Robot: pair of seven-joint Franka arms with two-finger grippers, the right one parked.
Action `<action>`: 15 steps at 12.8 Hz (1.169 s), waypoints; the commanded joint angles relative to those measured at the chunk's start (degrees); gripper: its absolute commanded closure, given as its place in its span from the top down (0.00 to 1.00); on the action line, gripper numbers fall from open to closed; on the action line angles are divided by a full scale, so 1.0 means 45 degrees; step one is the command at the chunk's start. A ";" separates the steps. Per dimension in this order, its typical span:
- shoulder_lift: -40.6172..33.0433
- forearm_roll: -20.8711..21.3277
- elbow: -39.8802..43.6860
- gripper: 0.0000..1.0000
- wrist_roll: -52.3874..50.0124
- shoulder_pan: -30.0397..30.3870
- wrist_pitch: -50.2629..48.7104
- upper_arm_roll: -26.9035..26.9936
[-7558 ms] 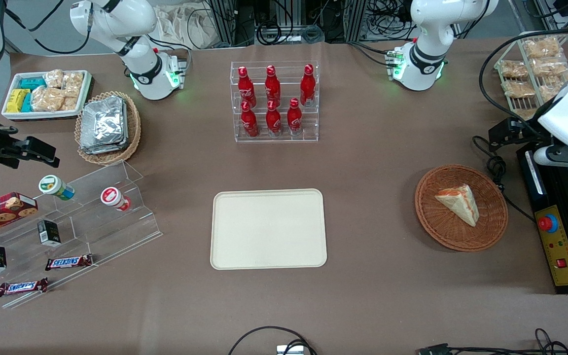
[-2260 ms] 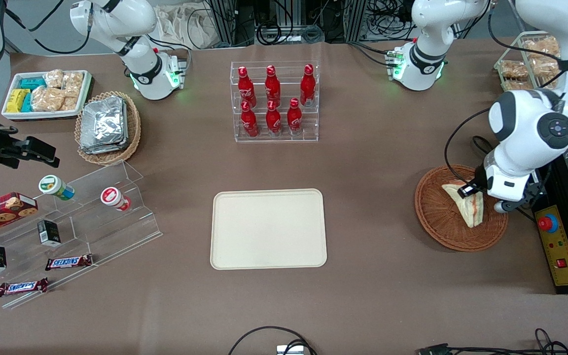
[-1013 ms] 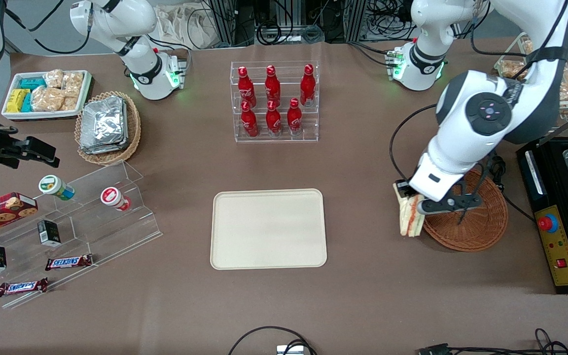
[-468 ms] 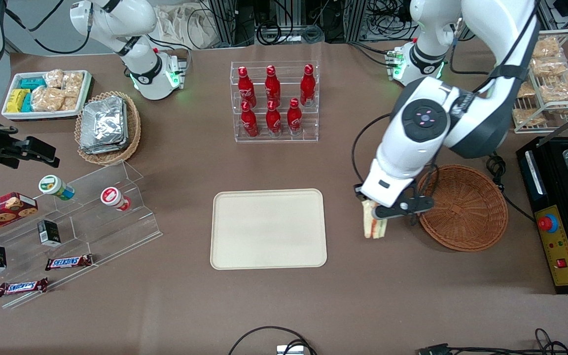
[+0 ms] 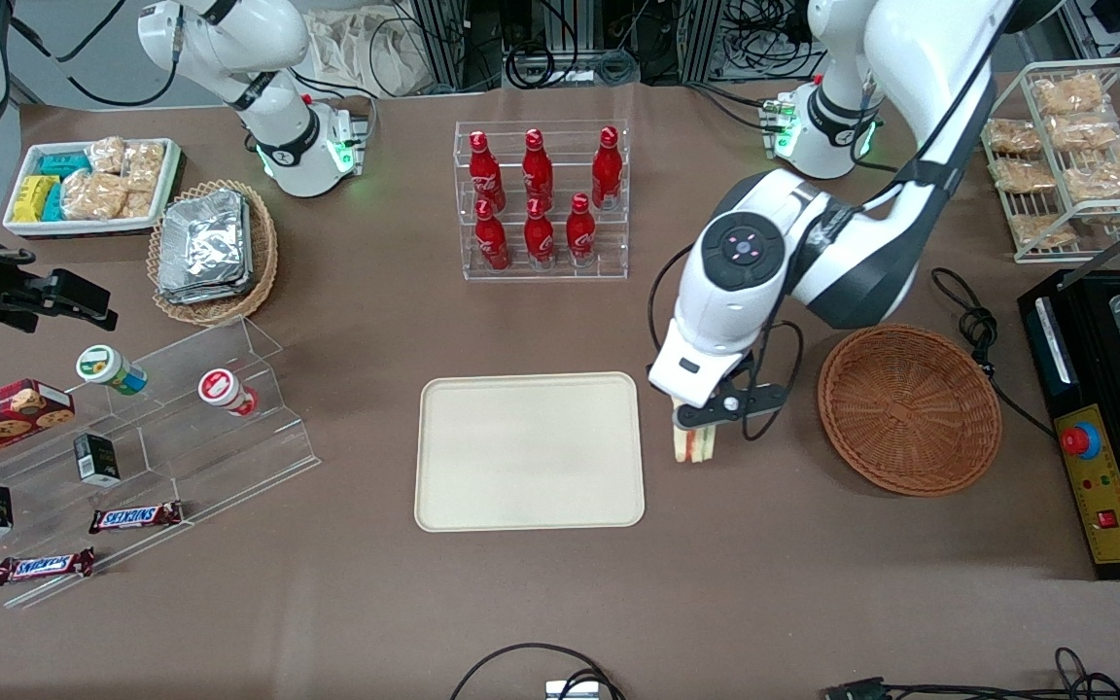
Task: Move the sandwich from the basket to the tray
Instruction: 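Carry the sandwich over the cream tray with the left gripper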
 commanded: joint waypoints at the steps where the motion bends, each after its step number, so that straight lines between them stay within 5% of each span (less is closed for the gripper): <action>1: 0.0851 0.0316 0.0926 0.20 -0.0323 -0.0293 0.0034 -0.0070; 15: 0.4015 0.2795 0.0964 0.22 -0.0811 -0.2479 0.2400 0.0027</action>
